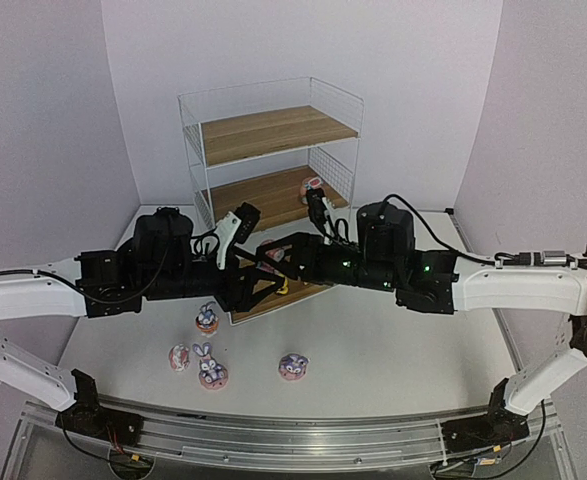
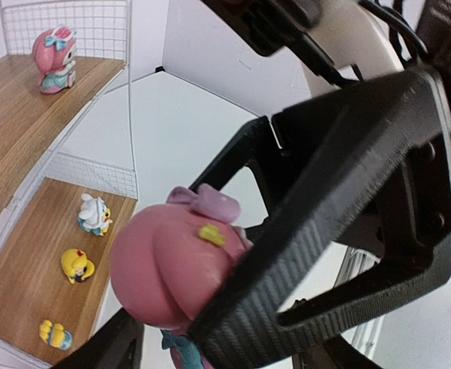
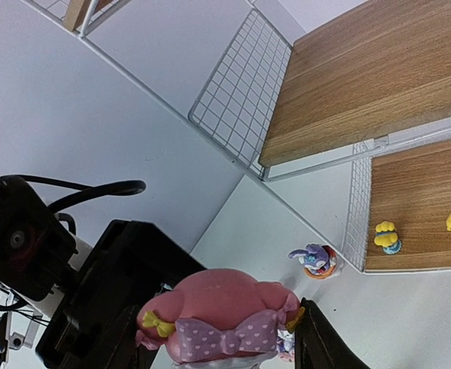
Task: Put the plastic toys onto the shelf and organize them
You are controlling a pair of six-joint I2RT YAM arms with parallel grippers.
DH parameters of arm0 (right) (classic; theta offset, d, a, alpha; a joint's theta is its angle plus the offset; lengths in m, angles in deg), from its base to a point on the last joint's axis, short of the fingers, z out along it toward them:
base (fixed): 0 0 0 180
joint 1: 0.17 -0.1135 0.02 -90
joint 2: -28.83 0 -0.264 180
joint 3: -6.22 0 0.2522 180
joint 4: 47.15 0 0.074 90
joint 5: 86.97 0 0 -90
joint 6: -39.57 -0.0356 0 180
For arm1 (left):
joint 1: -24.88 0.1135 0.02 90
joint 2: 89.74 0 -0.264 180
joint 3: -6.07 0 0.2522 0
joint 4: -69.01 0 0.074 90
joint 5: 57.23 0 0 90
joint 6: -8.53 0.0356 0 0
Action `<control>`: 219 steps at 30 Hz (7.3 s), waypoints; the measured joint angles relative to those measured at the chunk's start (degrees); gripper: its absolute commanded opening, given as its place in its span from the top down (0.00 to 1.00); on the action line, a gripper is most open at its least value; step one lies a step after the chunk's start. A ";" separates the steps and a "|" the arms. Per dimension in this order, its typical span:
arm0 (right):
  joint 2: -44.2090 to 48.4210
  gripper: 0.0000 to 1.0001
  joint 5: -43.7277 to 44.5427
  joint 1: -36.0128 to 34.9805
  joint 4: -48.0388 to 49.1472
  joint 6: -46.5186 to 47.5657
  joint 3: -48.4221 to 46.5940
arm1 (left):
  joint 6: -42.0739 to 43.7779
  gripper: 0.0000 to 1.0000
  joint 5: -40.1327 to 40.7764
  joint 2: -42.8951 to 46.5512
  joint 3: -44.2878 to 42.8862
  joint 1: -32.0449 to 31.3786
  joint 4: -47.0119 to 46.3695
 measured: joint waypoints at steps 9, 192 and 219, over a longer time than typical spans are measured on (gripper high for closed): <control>0.79 0.88 4.52 0.00 -1.30 7.83 0.00 | -1.46 0.00 1.43 4.48 0.10 -0.31 2.67; 12.37 0.08 -0.65 6.24 -34.63 18.00 4.27 | -29.58 0.00 22.62 30.18 17.03 -0.31 22.81; -7.48 0.07 11.95 -3.69 -35.08 12.32 -0.96 | -63.05 0.15 20.50 26.08 21.23 -0.24 46.61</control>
